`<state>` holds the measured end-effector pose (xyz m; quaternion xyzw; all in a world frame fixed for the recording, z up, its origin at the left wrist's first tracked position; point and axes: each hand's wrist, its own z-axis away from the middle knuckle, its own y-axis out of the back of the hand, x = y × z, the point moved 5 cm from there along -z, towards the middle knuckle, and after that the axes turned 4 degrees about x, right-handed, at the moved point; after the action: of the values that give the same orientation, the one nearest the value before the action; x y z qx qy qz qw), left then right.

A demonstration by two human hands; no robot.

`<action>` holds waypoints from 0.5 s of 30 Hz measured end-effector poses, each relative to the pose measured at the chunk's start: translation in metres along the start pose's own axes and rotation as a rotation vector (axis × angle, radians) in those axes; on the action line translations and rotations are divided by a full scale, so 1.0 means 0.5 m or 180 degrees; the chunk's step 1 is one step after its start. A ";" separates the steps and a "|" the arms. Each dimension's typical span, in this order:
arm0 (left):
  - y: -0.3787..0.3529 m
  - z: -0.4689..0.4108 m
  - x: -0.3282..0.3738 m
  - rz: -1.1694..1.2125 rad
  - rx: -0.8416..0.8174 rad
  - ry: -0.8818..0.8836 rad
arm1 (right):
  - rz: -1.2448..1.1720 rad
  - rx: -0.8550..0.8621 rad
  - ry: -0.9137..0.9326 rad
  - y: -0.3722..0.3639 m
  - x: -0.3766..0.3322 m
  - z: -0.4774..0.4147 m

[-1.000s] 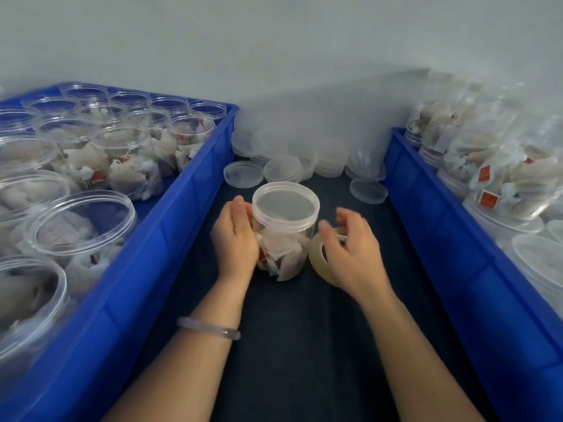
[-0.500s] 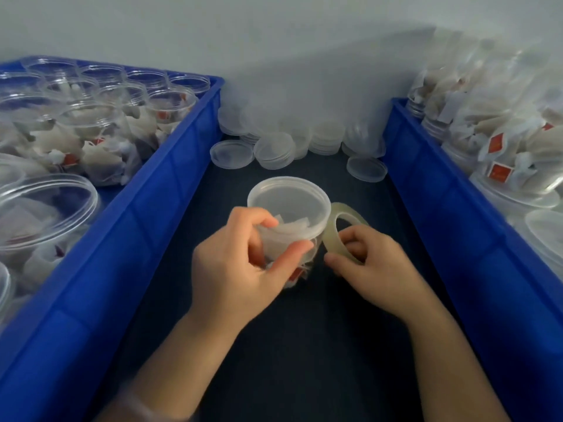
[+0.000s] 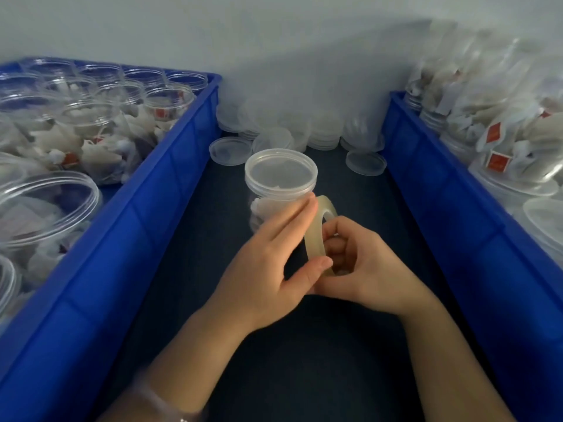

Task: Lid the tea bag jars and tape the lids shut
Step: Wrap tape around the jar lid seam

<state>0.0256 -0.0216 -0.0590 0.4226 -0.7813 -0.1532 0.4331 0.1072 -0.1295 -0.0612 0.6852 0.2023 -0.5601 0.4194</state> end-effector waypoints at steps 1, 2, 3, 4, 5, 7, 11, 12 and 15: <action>-0.002 0.000 -0.001 0.0105 -0.0081 -0.0019 | 0.0024 0.0029 0.0022 0.000 -0.002 0.000; 0.001 -0.001 -0.002 0.0167 -0.0064 -0.0060 | 0.0054 0.0066 0.0047 0.001 -0.005 0.000; 0.005 -0.001 -0.001 0.0152 0.0045 -0.0110 | 0.0062 0.0108 0.0085 0.000 -0.007 0.000; 0.009 -0.001 0.003 0.0070 0.0246 -0.0174 | 0.0028 0.0165 0.0123 0.001 -0.009 0.000; 0.013 0.000 0.008 -0.0037 0.0516 -0.0240 | -0.0053 0.0244 0.0139 0.000 -0.009 -0.001; 0.017 0.002 0.015 -0.0138 0.1003 -0.0333 | -0.0292 0.0437 0.0074 0.001 -0.005 -0.004; 0.012 -0.003 0.003 0.0274 0.0926 -0.0024 | -0.0562 0.0260 -0.0108 0.000 0.004 -0.008; 0.013 -0.004 -0.001 0.0372 0.0850 0.0073 | -0.0515 0.0178 -0.0142 0.001 0.004 -0.007; 0.018 -0.005 -0.006 0.0531 0.0832 0.0224 | -0.0109 0.0138 -0.0142 0.003 0.005 -0.005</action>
<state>0.0234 -0.0135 -0.0537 0.4141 -0.8113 0.0011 0.4127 0.1104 -0.1288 -0.0630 0.6780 0.1925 -0.5866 0.3991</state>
